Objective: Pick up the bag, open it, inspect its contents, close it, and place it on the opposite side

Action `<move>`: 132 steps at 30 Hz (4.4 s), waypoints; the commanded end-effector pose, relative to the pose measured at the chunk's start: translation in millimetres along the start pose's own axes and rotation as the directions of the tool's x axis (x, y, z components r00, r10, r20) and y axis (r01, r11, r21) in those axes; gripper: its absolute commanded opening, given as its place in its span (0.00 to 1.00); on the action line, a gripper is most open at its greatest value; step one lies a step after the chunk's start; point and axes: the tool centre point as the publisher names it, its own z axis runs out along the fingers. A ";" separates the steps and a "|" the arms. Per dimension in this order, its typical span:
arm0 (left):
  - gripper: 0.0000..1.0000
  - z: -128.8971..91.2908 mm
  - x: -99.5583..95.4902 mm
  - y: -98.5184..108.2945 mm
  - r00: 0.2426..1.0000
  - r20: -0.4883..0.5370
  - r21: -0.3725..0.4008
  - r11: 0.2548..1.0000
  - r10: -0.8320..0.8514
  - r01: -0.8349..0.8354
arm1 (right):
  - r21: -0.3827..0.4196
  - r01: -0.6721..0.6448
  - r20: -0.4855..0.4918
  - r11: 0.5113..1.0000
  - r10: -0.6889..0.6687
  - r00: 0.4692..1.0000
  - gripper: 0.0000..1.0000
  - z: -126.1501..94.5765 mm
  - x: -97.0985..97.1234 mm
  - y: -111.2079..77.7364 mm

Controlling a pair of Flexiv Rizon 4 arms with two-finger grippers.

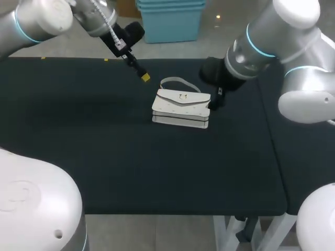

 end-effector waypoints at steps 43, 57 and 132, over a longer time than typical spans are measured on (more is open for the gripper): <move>1.00 25.9 -16.5 -30.2 0.567 0.016 0.059 0.565 0.824 -0.823 | -0.040 0.055 0.224 0.998 -0.045 0.974 0.77 74.6 33.9 -3.7; 1.00 49.0 -15.3 -45.1 0.391 0.178 0.137 0.371 0.903 -0.919 | -0.053 0.073 0.289 0.996 -0.055 0.956 0.47 92.1 20.8 -7.7; 1.00 71.9 -4.0 -38.2 0.373 0.282 0.145 0.345 0.884 -0.927 | 0.221 0.089 0.402 0.971 -0.174 0.899 0.00 101.8 18.1 -6.1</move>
